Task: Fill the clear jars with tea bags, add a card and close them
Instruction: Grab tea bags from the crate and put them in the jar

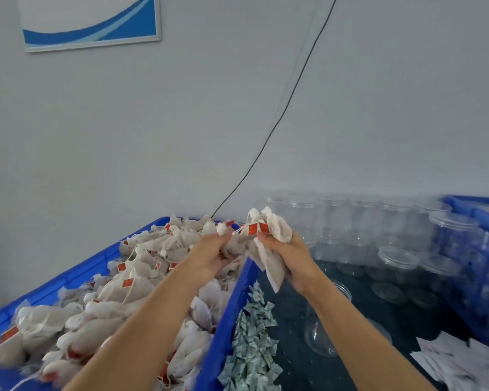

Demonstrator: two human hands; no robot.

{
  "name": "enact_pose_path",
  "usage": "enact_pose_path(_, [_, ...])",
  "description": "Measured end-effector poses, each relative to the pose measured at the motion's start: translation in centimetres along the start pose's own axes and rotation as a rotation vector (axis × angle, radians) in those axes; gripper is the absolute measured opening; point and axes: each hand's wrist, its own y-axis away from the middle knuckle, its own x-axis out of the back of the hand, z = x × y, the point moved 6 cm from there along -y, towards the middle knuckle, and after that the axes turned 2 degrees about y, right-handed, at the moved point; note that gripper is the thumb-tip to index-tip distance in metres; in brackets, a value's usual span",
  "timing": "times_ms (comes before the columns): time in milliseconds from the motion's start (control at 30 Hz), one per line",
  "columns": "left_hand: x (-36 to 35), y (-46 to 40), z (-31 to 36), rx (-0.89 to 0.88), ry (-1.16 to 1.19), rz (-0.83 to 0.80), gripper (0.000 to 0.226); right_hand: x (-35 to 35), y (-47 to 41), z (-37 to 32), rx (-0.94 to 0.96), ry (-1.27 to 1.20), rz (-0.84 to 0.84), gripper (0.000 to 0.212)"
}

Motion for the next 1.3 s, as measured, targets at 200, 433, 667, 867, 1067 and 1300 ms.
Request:
enact_pose_path(200, [-11.8, 0.4, -4.2, 0.187, 0.203, -0.192, 0.053, 6.8, 2.2, -2.1, -0.008, 0.135, 0.161, 0.025])
enact_pose_path(433, [-17.1, 1.3, -8.1, -0.068, 0.065, -0.269, 0.088, 9.7, 3.5, -3.5, 0.227, 0.529, 0.351, 0.016])
enact_pose_path(667, [-15.4, 0.7, -8.2, -0.195, 0.173, -0.154, 0.083, 8.3, 3.0, -1.5, 0.247, 0.802, 0.270, 0.033])
enact_pose_path(867, [-13.2, -0.4, -7.5, -0.273, 0.025, -0.178, 0.076, 9.5, 2.4, -1.8, 0.073, 0.255, -0.077, 0.034])
enact_pose_path(1067, [-13.6, -1.6, -9.2, -0.247, -0.024, -0.219, 0.073, 11.9, 0.7, -2.0, 0.215, 0.554, 0.346, 0.010])
enact_pose_path(1300, [-13.4, -3.3, -10.3, -0.263, -0.074, -0.193, 0.074, 14.5, 1.5, -0.1, 0.201, 0.641, 0.388, 0.022])
